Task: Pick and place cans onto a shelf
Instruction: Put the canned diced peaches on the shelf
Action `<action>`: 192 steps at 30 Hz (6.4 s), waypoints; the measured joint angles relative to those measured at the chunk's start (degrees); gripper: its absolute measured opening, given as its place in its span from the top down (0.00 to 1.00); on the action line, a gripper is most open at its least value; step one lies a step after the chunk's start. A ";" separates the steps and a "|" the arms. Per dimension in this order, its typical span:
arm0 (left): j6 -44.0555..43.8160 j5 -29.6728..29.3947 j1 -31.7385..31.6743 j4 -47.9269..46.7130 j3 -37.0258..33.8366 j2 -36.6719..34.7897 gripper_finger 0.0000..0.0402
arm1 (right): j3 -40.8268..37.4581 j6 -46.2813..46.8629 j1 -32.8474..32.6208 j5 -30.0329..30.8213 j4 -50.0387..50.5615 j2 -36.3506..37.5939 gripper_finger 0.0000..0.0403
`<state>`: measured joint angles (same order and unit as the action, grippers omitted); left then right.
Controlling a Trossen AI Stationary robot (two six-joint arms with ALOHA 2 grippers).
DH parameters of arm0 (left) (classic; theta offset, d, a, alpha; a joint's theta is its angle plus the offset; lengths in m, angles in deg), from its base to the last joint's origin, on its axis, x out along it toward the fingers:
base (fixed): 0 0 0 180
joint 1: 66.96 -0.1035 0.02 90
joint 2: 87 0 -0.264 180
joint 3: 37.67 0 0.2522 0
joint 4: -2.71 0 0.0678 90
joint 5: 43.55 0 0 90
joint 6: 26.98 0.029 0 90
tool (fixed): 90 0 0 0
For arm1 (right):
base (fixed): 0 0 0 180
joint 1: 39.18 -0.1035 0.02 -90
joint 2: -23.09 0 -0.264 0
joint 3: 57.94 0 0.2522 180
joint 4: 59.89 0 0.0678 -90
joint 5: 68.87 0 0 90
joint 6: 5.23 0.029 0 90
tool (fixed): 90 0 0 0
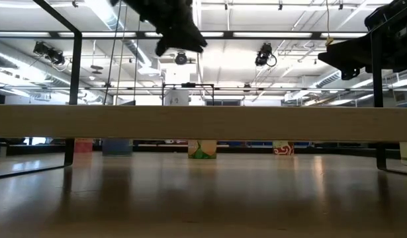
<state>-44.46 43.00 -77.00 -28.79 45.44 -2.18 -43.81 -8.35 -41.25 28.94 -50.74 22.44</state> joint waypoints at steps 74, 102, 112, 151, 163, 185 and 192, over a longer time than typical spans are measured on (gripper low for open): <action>43.96 15.03 -2.99 -12.56 9.92 16.39 0.11 | 0.02 0.01 0.01 -0.37 -2.28 -0.11 0.57; 48.89 11.83 -7.26 -3.72 5.92 27.83 0.11 | 0.04 0.01 0.00 -0.38 -4.63 -0.37 0.57; 49.71 7.58 -7.06 -5.45 5.87 28.42 0.21 | 0.02 0.01 0.00 -0.39 -4.73 -0.37 0.57; -29.87 -16.43 34.96 -53.48 27.75 24.65 0.28 | 0.02 -3.05 -0.02 0.09 -5.73 -0.36 0.57; -19.47 -16.97 33.84 -44.74 14.84 23.17 0.28 | 0.02 -3.04 0.00 0.06 -6.06 -0.37 0.57; -16.24 -8.34 34.90 -30.38 1.44 13.00 0.21 | 0.02 -3.03 0.00 0.03 -6.04 -0.37 0.57; -14.39 -6.99 33.28 -30.24 1.51 13.00 0.21 | 0.02 -3.03 -0.01 0.03 -6.04 -0.37 0.57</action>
<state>-58.85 36.01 -43.72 -59.03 46.95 10.82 -43.80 -11.39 -41.27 28.97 -56.78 22.07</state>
